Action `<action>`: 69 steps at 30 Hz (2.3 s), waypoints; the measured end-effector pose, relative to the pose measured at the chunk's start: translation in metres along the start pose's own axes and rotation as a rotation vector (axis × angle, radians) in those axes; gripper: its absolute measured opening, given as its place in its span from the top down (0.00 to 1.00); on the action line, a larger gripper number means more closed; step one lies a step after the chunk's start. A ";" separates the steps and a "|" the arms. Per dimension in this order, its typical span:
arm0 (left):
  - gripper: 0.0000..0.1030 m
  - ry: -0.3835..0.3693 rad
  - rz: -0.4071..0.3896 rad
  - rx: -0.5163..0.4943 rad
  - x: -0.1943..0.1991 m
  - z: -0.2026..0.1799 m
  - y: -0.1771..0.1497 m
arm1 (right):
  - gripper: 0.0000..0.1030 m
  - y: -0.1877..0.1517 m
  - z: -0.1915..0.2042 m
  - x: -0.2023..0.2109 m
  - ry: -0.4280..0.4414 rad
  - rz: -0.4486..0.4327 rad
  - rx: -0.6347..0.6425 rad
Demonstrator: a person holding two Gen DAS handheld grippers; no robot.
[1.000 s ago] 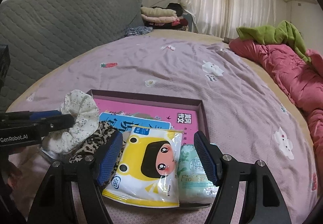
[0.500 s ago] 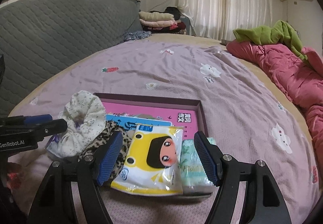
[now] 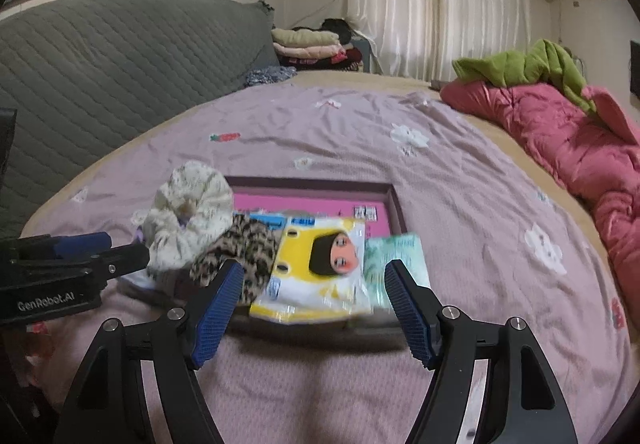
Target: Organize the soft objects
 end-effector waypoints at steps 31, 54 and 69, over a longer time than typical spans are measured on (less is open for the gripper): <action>0.39 0.063 0.010 0.024 0.068 -0.007 -0.073 | 0.27 -0.058 0.036 0.080 -0.023 0.026 0.049; 0.39 0.074 0.037 0.018 0.072 -0.015 -0.091 | 0.27 -0.068 0.041 0.088 0.020 0.027 0.033; 0.39 0.090 0.056 0.015 0.065 -0.013 -0.093 | 0.27 -0.072 0.039 0.083 0.023 0.048 0.023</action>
Point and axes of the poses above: each gripper's, at about its wrist camera, not at the fingertips, and x roughly against the way its jaws point, z to its left, y to its top, the point moved 4 cm from there along -x, roughly the way its jaws point, and after that the axes turned 7 degrees about y, right-handed, at the moved point
